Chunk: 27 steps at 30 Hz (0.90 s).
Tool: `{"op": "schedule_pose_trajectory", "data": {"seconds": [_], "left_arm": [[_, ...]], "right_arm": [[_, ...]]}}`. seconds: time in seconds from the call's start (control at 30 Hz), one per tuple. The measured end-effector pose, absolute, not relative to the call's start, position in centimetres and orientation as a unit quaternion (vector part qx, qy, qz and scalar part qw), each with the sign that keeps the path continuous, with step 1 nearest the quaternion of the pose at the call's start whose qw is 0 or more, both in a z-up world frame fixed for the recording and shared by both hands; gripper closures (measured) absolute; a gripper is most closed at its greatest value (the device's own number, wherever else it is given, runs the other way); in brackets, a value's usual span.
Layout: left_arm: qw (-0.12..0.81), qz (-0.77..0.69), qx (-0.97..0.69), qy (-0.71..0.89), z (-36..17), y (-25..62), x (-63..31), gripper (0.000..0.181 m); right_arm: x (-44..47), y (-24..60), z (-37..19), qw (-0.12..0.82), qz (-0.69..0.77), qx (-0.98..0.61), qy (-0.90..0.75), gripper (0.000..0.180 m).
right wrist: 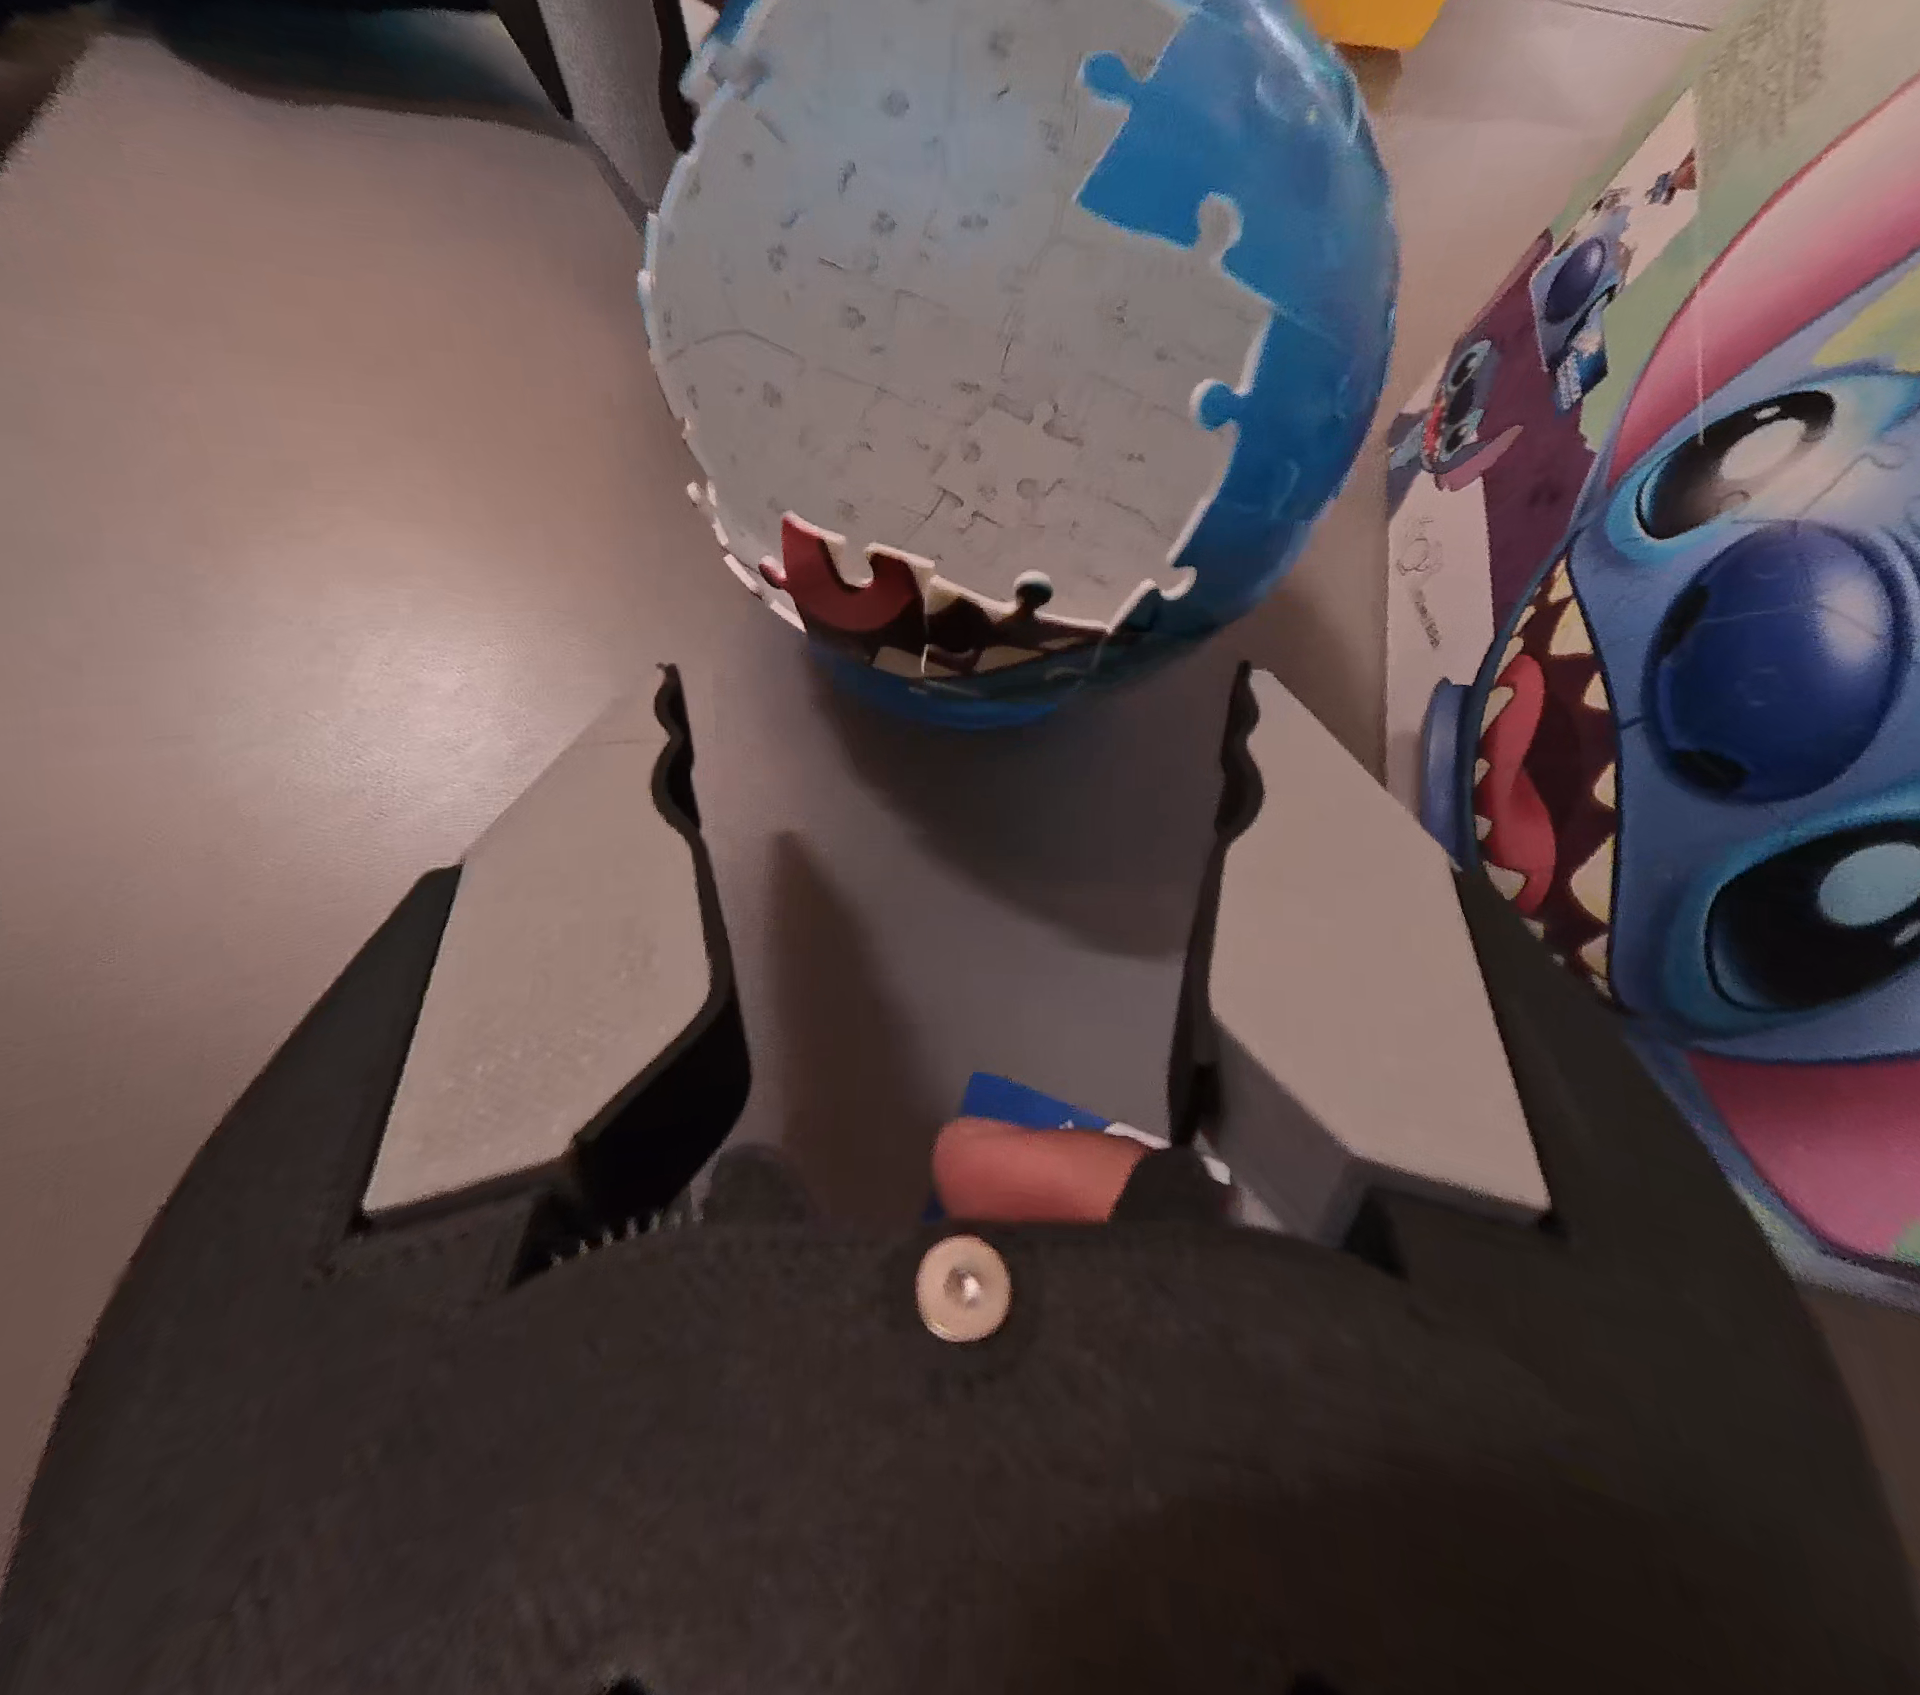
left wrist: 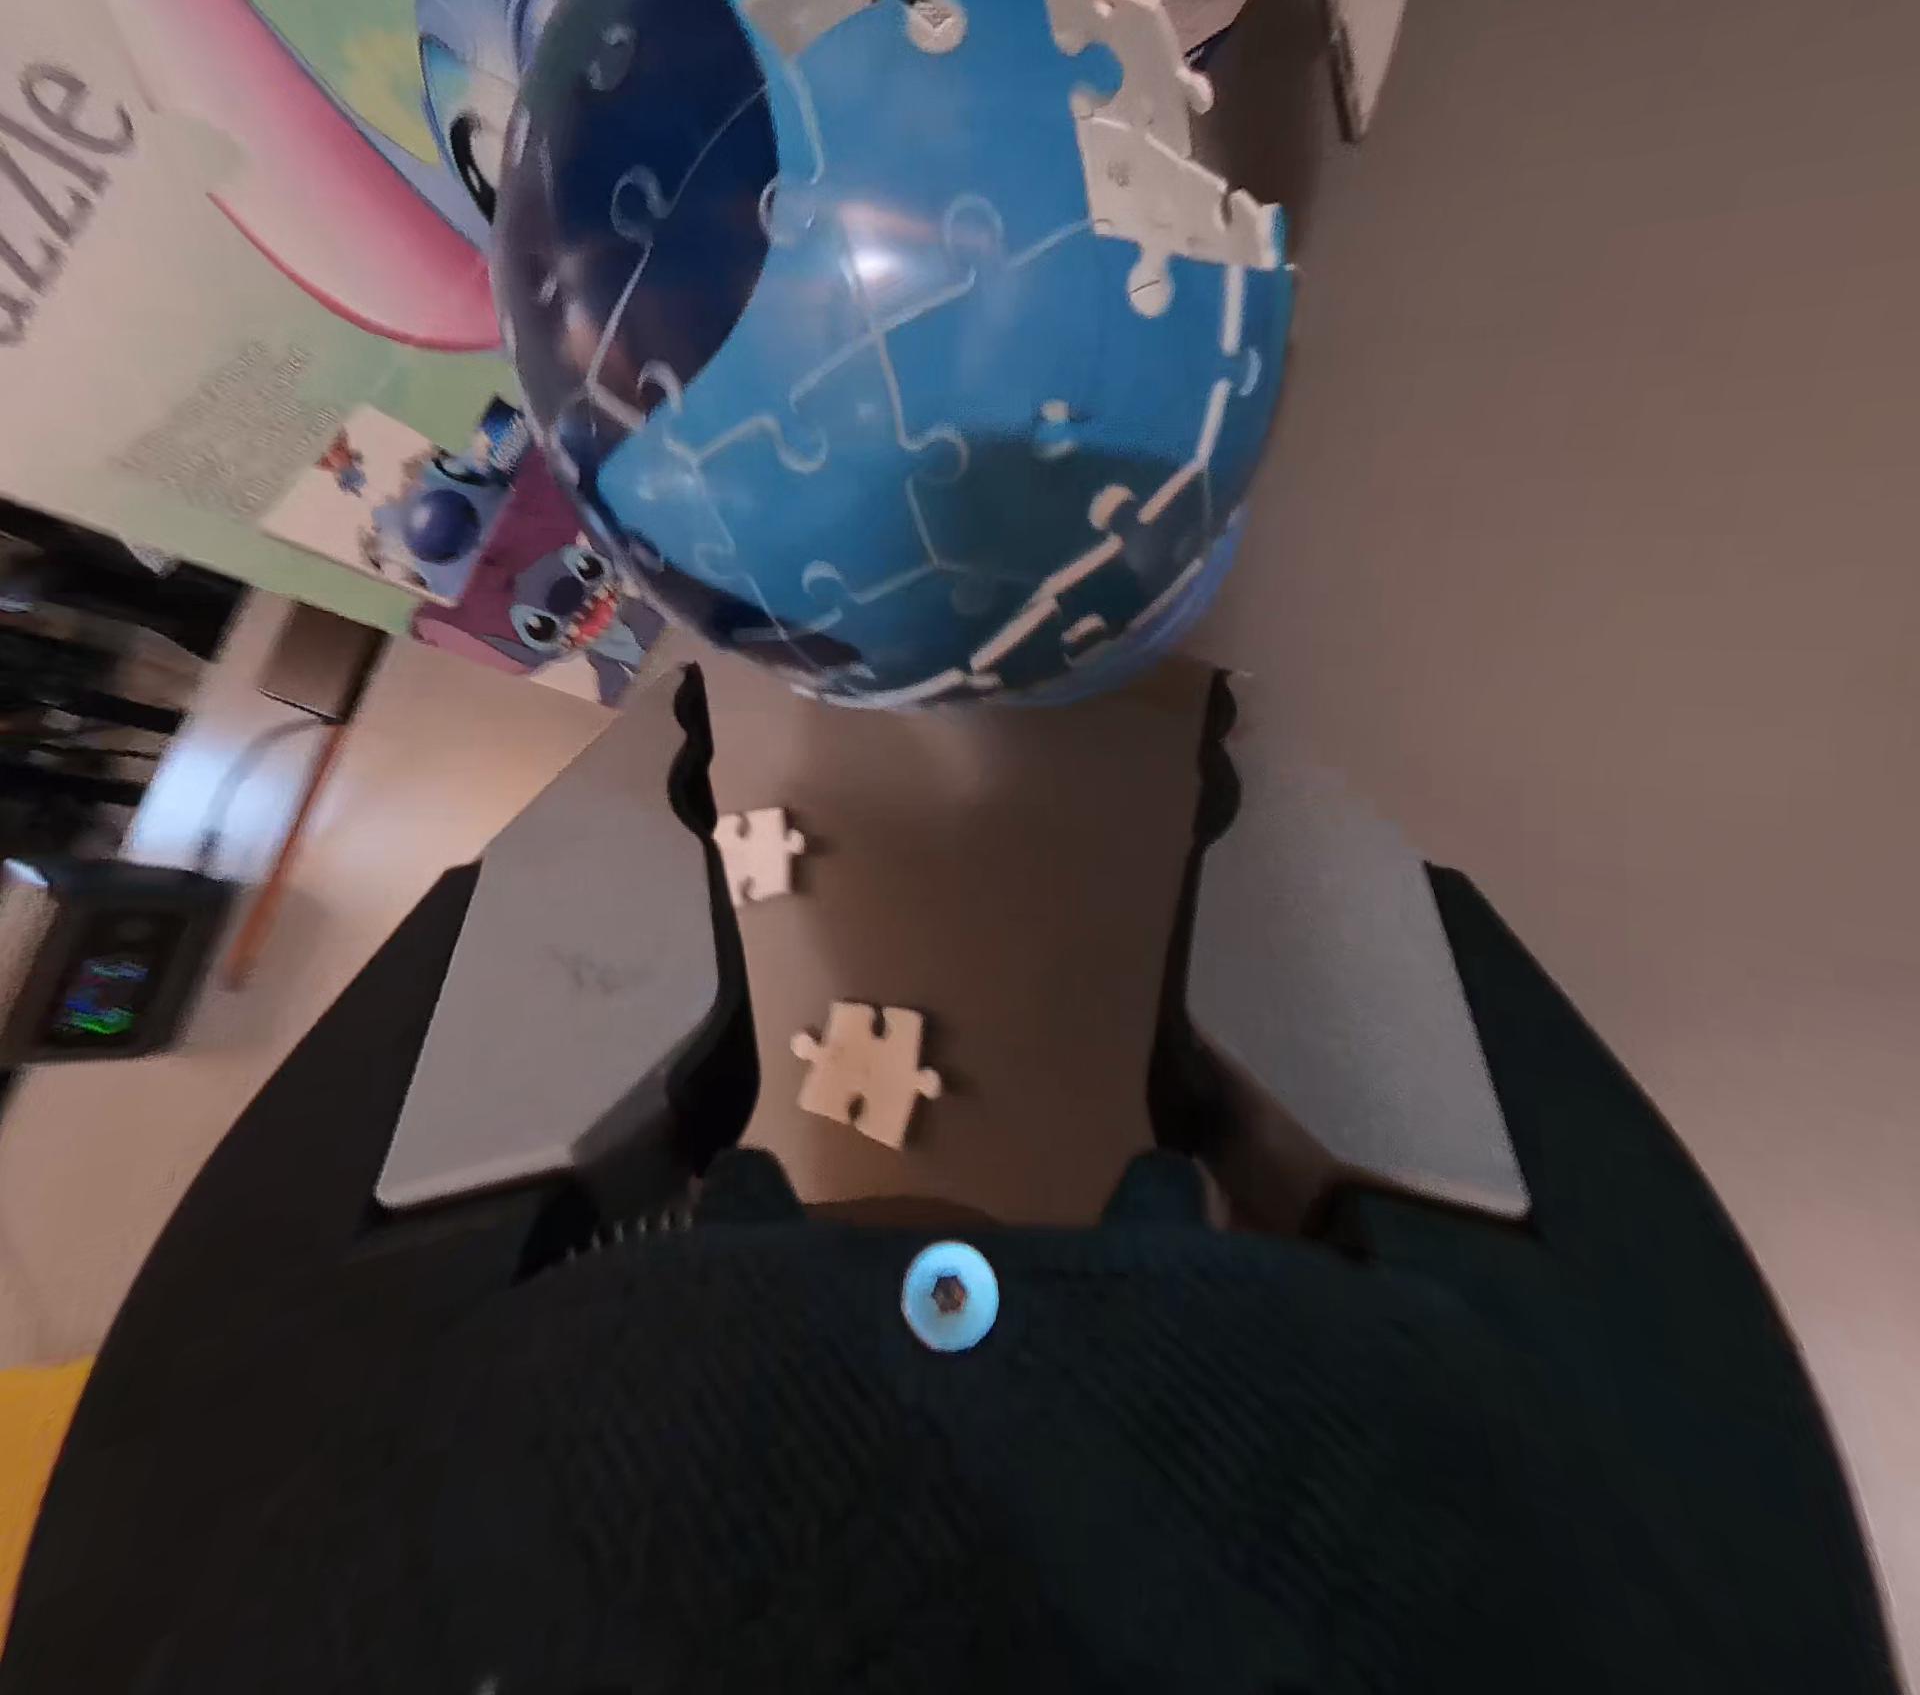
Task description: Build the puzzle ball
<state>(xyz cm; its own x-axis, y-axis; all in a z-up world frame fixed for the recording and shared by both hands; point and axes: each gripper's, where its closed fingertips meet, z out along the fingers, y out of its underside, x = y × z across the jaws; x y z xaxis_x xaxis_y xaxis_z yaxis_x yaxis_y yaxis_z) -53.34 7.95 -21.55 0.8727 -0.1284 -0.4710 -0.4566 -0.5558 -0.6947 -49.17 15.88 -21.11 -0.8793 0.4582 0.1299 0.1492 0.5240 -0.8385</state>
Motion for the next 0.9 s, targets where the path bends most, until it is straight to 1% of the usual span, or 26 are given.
{"op": "schedule_pose_trajectory", "data": {"seconds": [0.13,0.2,0.3,0.37,0.5,0.53,0.63,0.7,0.73,0.77,0.9], "left_arm": [[0.460,0.088,-0.878,0.101,-21.0,7.4,-52.6,0.082],[0.472,0.025,-0.880,0.052,-20.5,7.6,-52.4,0.077],[0.477,-0.038,-0.878,-0.008,-20.1,7.9,-52.7,0.076],[0.474,-0.074,-0.877,-0.030,-20.1,8.1,-52.5,0.075],[0.454,-0.082,-0.887,-0.028,-20.8,8.2,-52.5,0.075],[0.446,-0.077,-0.891,-0.024,-21.0,8.3,-52.5,0.075],[0.425,-0.073,-0.902,-0.013,-21.6,8.5,-52.5,0.075],[0.414,-0.077,-0.907,-0.005,-21.9,8.7,-52.4,0.076],[0.409,-0.077,-0.909,-0.001,-22.1,8.7,-52.4,0.077],[0.404,-0.075,-0.912,0.003,-22.3,8.9,-52.5,0.079],[0.400,-0.079,-0.913,0.018,-22.6,9.3,-52.3,0.081]], "right_arm": [[-48.6,16.2,-20.2,0.124,0.483,-0.192,-0.845,0.079],[-48.6,16.5,-19.8,0.099,0.495,-0.205,-0.839,0.074],[-48.7,16.6,-19.7,0.051,0.507,-0.222,-0.831,0.073],[-49.4,16.6,-19.8,0.044,0.505,-0.232,-0.830,0.064],[-50.3,16.4,-19.2,0.058,0.518,-0.213,-0.827,0.069],[-50.4,16.4,-19.3,0.065,0.513,-0.204,-0.832,0.073],[-51.0,16.1,-19.5,0.109,0.497,-0.164,-0.845,0.078],[-50.9,15.9,-19.9,0.127,0.483,-0.139,-0.855,0.087],[-50.7,15.7,-20.3,0.124,0.474,-0.130,-0.862,0.088],[-50.6,15.6,-20.6,0.126,0.464,-0.125,-0.868,0.085],[-51.0,15.5,-21.0,0.152,0.441,-0.120,-0.876,0.087]]}}
